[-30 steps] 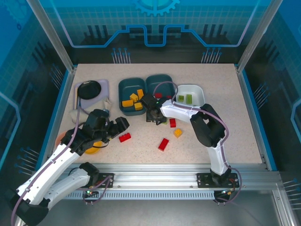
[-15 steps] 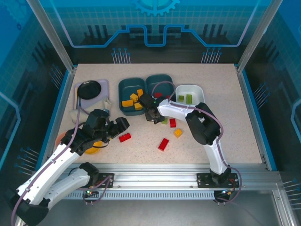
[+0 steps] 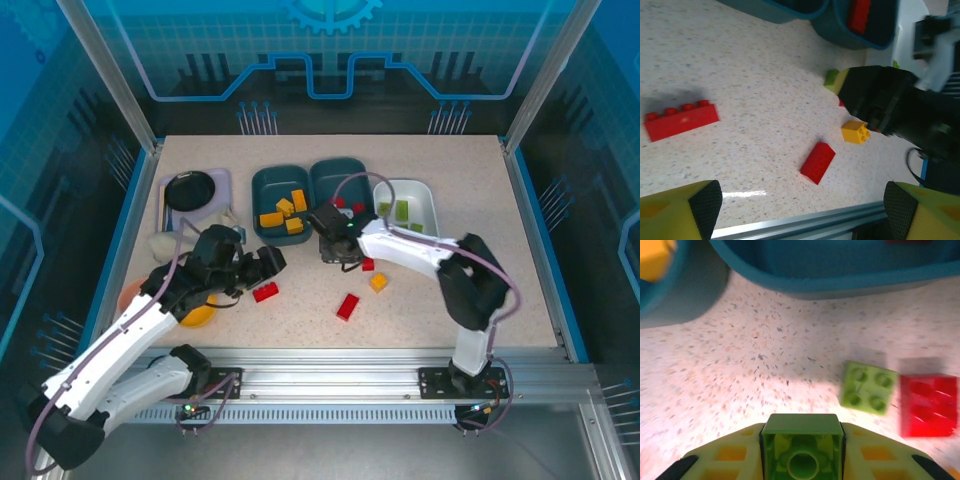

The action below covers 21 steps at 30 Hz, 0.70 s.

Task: Sort the legos into containers by color

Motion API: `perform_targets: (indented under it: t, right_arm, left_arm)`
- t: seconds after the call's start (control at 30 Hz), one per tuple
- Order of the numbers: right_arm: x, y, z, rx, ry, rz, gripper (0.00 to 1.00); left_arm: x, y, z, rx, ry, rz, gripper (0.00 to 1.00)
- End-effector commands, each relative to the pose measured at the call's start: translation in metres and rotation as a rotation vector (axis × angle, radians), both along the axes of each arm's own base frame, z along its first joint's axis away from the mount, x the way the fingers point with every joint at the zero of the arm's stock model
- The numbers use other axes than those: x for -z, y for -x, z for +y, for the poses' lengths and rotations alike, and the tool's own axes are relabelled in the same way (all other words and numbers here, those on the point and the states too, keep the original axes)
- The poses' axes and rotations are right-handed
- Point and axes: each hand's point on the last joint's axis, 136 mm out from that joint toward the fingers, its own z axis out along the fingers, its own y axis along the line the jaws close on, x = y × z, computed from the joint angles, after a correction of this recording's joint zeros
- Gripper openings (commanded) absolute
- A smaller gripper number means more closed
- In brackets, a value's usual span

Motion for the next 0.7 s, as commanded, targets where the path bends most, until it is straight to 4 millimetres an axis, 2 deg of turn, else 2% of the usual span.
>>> perform_targets:
  t: [0.0, 0.13, 0.23, 0.47, 0.57, 0.67]
  right_arm:
    - [-0.043, -0.002, -0.038, -0.002, 0.014, -0.089, 0.22]
    - [-0.049, -0.014, -0.091, 0.028, -0.01, -0.082, 0.22]
    - [-0.038, -0.03, -0.119, 0.042, -0.085, -0.027, 0.22]
    - [-0.006, -0.077, -0.144, 0.033, -0.194, 0.089, 0.22]
    - [0.009, -0.09, -0.15, 0.054, -0.222, 0.142, 0.23]
    - [0.015, -0.098, -0.148, 0.045, -0.228, 0.165, 0.24]
  left_arm:
    - [-0.039, -0.016, -0.034, 0.114, 0.075, -0.109, 0.88]
    - [-0.05, -0.031, -0.064, 0.198, 0.082, -0.121, 0.87]
    - [-0.052, -0.041, -0.082, 0.235, 0.079, -0.123, 0.88]
    - [-0.045, -0.056, -0.103, 0.261, 0.053, -0.094, 0.87]
    - [-0.036, -0.058, -0.101, 0.24, 0.019, -0.065, 0.87]
    - [-0.029, -0.058, -0.099, 0.23, 0.008, -0.044, 0.86]
